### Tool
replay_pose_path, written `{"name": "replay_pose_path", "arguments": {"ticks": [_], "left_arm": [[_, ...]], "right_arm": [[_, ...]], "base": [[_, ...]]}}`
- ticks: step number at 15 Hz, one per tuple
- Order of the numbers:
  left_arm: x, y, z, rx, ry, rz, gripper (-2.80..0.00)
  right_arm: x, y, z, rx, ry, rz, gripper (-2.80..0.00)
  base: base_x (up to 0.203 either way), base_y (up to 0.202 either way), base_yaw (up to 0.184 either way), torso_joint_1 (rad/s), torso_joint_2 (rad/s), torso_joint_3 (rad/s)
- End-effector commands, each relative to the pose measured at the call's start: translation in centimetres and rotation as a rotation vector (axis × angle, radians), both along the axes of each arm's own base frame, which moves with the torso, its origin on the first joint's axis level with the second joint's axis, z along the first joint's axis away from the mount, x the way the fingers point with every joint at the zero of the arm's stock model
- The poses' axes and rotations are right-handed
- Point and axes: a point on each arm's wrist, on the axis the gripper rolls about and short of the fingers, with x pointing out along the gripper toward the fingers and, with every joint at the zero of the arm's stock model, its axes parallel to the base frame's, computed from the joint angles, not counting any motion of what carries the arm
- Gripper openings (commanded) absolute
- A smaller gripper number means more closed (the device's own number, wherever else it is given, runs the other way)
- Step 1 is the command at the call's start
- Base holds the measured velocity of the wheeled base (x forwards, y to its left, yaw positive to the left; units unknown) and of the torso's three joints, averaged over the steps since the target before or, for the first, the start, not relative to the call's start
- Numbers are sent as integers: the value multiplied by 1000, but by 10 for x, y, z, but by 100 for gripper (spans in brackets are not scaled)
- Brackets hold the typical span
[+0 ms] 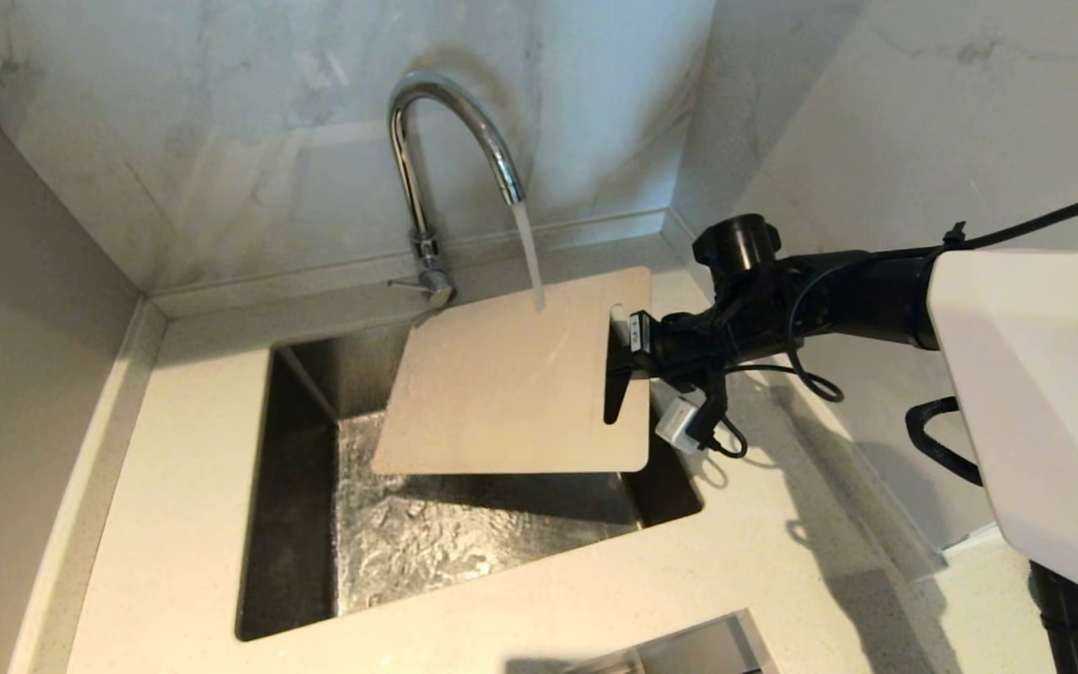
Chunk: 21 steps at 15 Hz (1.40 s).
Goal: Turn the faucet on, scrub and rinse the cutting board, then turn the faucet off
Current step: Scrub the cutting board underwater
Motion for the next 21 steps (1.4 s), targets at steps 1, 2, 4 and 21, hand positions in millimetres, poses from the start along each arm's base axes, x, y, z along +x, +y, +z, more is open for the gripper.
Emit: {"name": "replay_pose_path", "arguments": {"ticks": [1,2,4,21], "left_arm": [[0,0,0,-1,1,0,-280],[0,0,0,-1,1,0,-280],[0,0,0,-1,1,0,-280],[0,0,0,-1,1,0,-280]], "right_arm": [[0,0,-1,-7,-8,10,-280],[1,0,-2,-7,-7,10,-280],[1,0,-4,-8,-2,10,-280],[-21,0,13,-18,29,25,-280]], "base": [[0,0,0,0,0,0],[0,0,0,0,0,0],[0,0,0,0,0,0],[0,0,0,0,0,0]]}}
